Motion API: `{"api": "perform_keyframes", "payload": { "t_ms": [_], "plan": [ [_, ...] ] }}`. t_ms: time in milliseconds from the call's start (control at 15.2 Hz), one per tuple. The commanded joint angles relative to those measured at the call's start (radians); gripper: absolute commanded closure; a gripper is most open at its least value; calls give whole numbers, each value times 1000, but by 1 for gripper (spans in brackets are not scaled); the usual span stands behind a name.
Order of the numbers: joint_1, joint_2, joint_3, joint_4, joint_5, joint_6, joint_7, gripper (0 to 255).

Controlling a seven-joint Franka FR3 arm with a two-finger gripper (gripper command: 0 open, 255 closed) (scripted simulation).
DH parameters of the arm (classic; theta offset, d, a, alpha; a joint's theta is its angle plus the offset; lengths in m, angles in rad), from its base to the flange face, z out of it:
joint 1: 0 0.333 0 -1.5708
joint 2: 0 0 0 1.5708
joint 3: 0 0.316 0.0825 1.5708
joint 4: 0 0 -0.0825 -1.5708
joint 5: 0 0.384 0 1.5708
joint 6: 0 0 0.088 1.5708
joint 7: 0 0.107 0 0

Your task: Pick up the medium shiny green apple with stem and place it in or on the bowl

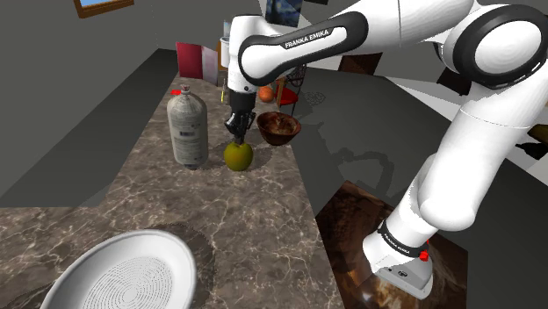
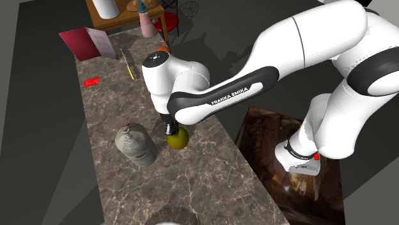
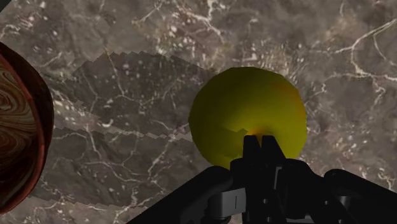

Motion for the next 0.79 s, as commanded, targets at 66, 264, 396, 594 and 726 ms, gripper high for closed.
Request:
{"api": "perform_keyframes", "payload": {
  "t_ms": [66, 264, 396, 594, 726],
  "plan": [
    [0, -14, 0, 22, 2, -36, 1, 255],
    [-1, -26, 0, 48, 3, -74, 3, 255],
    [-2, -33, 0, 67, 4, -99, 3, 255],
    [-2, -42, 0, 96, 5, -138, 5, 255],
    [-2, -47, 0, 117, 5, -164, 6, 255]
  ]
}}
